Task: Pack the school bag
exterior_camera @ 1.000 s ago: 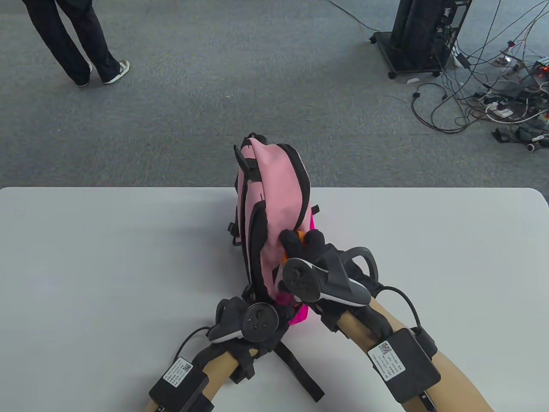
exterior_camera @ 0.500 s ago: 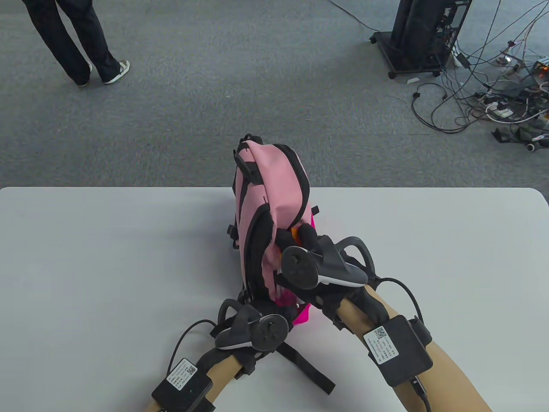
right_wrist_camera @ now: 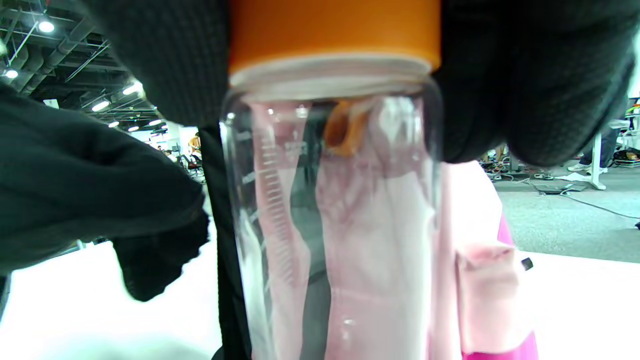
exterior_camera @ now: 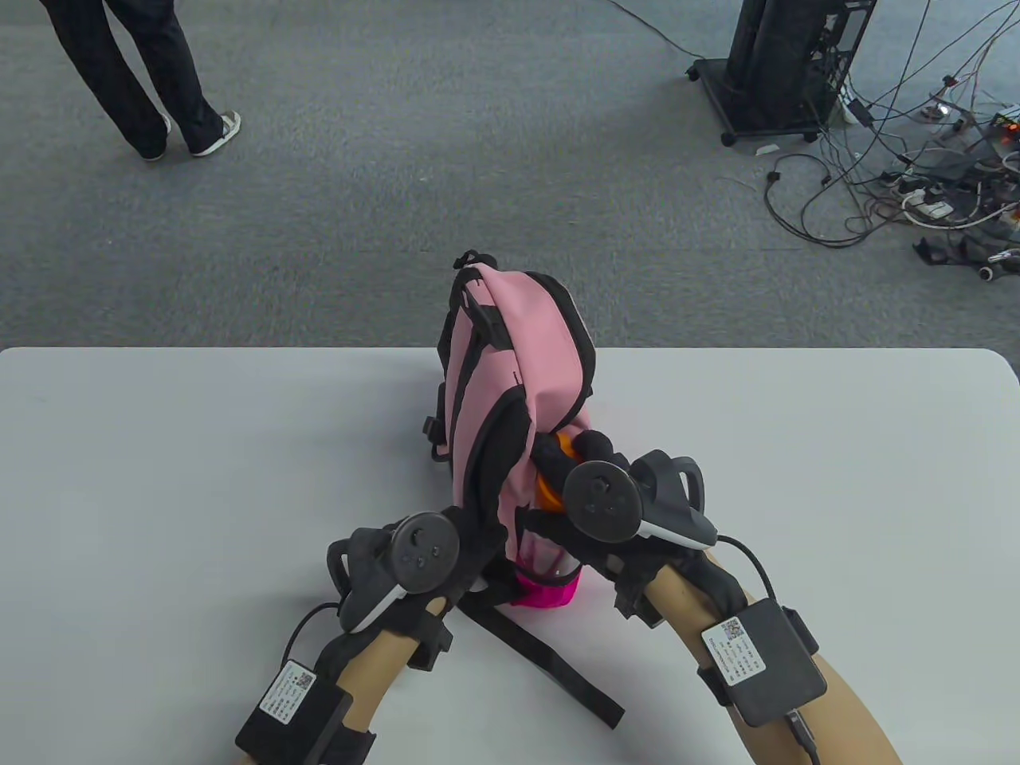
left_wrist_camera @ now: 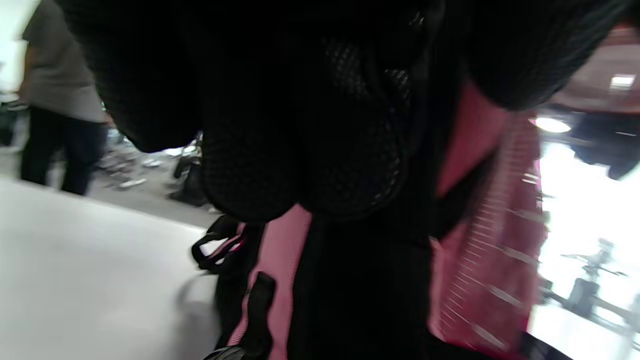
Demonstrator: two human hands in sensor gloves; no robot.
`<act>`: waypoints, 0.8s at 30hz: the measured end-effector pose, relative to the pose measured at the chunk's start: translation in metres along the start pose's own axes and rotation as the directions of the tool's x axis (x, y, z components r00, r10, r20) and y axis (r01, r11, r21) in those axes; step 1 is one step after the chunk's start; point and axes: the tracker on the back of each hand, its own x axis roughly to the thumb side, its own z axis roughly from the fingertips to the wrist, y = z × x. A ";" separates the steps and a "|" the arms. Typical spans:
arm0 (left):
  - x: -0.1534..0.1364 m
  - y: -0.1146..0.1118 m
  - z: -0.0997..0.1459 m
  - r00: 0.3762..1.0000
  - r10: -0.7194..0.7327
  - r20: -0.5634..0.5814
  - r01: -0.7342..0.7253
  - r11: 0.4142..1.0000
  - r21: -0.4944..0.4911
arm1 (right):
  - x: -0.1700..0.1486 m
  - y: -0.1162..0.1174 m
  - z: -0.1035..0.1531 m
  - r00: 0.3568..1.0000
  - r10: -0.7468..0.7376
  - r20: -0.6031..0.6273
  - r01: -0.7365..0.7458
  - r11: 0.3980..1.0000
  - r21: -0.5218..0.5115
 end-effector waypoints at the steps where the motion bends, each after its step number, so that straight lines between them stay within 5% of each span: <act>1: -0.001 -0.002 -0.003 1.000 0.015 -0.017 -0.015 1.000 -0.019 | 0.001 0.000 -0.001 1.000 0.001 -0.001 -0.001 1.000 0.007; 5: 0.007 -0.021 -0.022 0.999 0.045 -0.007 -0.045 0.999 -0.028 | 0.011 0.007 -0.003 0.999 0.039 0.013 -0.040 0.997 0.070; 7: 0.018 -0.025 -0.027 0.998 0.053 0.022 -0.054 0.998 0.043 | 0.015 0.018 -0.004 0.995 0.096 0.007 -0.096 0.986 0.135; 14: 0.025 -0.021 -0.029 0.988 0.148 0.050 -0.147 0.989 -0.032 | 0.015 0.030 -0.005 0.982 0.178 -0.057 -0.159 0.956 0.246; 16: 0.026 -0.020 -0.027 0.984 0.134 0.115 -0.127 0.990 -0.065 | 0.013 0.026 -0.010 0.987 0.142 -0.077 -0.115 0.953 0.279; 17: 0.026 -0.019 -0.025 0.983 0.119 0.141 -0.109 0.991 -0.080 | 0.006 0.025 -0.011 0.996 -0.008 -0.094 0.036 0.954 0.298; 19: 0.032 -0.020 -0.015 0.970 0.092 0.223 -0.078 0.994 -0.072 | -0.003 0.025 -0.015 0.858 -0.459 -0.230 0.500 0.848 0.174; 20: 0.040 -0.021 -0.009 0.963 0.044 0.265 -0.032 0.998 -0.052 | -0.003 0.025 -0.017 0.838 -0.495 -0.231 0.528 0.842 0.109; 22: 0.047 -0.023 -0.002 0.957 -0.041 0.286 0.035 0.999 0.025 | -0.001 0.025 -0.021 0.939 -0.271 -0.214 0.284 0.958 0.036; 24: 0.041 -0.031 -0.003 0.955 0.048 0.294 -0.047 0.999 -0.009 | 0.001 0.024 -0.024 0.951 -0.251 -0.179 0.260 0.965 0.023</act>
